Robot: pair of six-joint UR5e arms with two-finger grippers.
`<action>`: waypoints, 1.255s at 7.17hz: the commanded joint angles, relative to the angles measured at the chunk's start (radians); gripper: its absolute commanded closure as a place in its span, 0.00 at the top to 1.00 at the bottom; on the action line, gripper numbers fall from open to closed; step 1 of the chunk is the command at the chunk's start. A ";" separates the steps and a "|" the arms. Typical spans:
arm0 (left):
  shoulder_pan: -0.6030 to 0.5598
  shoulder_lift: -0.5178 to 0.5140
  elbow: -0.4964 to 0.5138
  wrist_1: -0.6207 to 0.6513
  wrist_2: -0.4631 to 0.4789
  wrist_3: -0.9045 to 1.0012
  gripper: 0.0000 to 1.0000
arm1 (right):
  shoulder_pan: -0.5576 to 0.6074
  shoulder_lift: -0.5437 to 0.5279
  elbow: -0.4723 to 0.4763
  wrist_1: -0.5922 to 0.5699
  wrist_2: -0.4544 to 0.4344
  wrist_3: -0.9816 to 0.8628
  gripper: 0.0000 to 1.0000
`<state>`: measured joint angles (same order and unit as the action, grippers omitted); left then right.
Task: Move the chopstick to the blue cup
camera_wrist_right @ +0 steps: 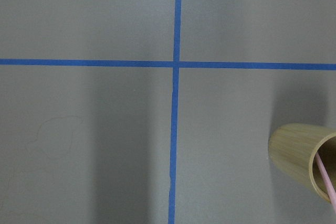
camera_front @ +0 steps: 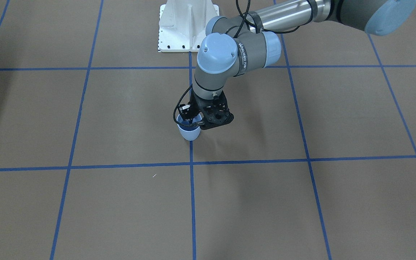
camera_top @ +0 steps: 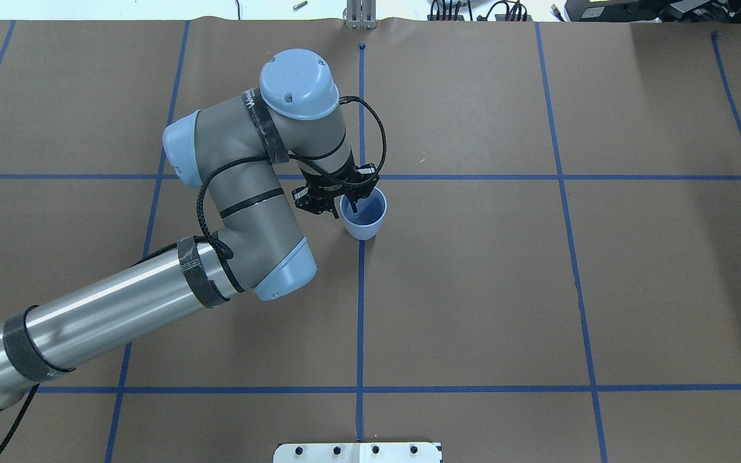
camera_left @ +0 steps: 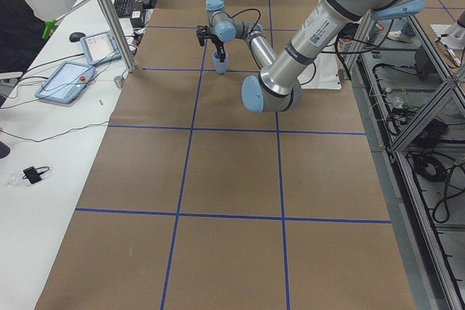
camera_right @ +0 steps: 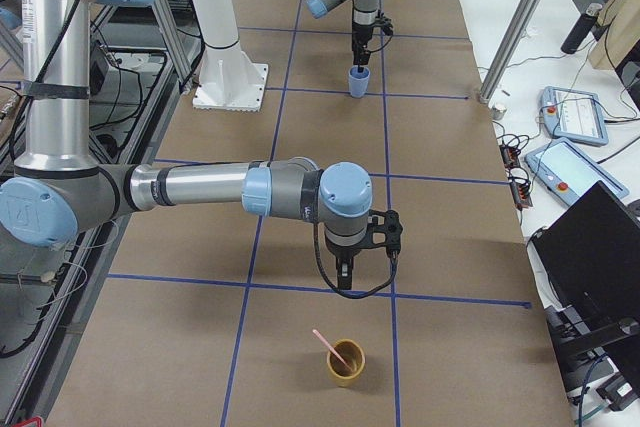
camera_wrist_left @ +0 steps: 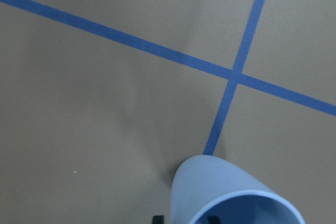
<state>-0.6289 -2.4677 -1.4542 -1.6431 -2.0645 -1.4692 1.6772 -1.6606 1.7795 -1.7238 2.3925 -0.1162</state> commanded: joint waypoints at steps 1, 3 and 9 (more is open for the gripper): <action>-0.056 0.004 -0.089 0.061 -0.009 0.004 0.97 | 0.002 -0.004 -0.005 0.003 -0.022 -0.017 1.00; -0.080 0.018 -0.124 0.115 -0.011 0.064 0.98 | 0.015 -0.007 -0.011 0.001 -0.190 -0.186 1.00; -0.080 0.024 -0.133 0.115 -0.005 0.069 0.98 | 0.059 0.048 -0.265 0.003 -0.164 -0.184 1.00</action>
<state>-0.7083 -2.4452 -1.5844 -1.5279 -2.0697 -1.4003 1.7362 -1.6216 1.5531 -1.7219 2.2252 -0.3015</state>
